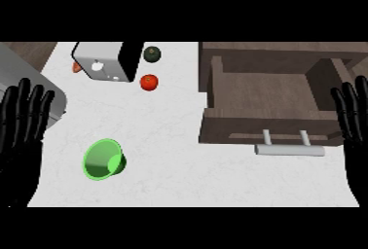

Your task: Pick up the cup, place it into the drawer and close the drawer

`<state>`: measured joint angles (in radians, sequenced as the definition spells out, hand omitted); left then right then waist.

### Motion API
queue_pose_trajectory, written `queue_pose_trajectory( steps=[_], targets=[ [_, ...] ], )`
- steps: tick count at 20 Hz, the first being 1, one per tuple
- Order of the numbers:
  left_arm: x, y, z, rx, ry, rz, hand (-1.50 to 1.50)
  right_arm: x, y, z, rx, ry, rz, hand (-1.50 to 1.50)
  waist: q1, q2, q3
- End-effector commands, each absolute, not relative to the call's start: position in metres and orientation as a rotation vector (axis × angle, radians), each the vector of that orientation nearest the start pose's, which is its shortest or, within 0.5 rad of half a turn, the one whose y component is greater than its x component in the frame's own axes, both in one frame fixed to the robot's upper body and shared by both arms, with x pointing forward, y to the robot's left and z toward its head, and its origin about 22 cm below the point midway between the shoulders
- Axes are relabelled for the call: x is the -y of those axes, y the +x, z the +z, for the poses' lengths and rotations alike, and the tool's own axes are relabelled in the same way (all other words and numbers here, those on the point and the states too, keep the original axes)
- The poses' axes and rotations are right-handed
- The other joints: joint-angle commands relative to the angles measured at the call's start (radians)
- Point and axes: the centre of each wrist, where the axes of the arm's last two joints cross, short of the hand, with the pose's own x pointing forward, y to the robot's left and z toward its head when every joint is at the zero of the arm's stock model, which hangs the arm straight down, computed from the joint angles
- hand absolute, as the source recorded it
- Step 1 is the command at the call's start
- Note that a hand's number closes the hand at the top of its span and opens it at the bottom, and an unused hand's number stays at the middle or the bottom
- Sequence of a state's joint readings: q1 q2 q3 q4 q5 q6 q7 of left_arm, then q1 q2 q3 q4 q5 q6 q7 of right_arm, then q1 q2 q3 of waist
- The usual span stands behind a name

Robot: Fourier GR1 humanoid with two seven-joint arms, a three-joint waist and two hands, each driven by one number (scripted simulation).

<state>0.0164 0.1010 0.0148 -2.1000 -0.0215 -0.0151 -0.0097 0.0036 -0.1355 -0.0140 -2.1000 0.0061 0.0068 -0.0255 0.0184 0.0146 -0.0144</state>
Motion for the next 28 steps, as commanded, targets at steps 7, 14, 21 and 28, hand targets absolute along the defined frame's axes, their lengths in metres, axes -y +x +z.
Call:
queue_pose_trajectory(
  steps=[7, 14, 21, 28],
  targets=[
    [-0.261, 0.204, 0.085, 1.85, -0.488, -0.194, -1.5, 0.24, 0.219, 0.125, 1.998, 0.033, 0.234, -1.5, -0.006, -0.003, 0.01],
    [-0.333, 0.215, 0.091, 1.808, -0.514, -0.163, -1.5, 0.241, 0.218, 0.113, 1.939, 0.075, 0.245, -1.5, -0.019, -0.014, 0.014],
    [-0.332, 0.234, 0.047, 1.72, -0.437, -0.158, -1.5, 0.25, 0.248, 0.148, 1.987, 0.061, 0.24, -1.5, -0.019, -0.014, 0.014],
    [-0.336, 0.241, -0.016, 1.657, -0.378, -0.188, -1.5, 0.249, 0.26, 0.134, 2.002, 0.06, 0.24, -1.5, -0.021, -0.014, 0.014]
  ],
)
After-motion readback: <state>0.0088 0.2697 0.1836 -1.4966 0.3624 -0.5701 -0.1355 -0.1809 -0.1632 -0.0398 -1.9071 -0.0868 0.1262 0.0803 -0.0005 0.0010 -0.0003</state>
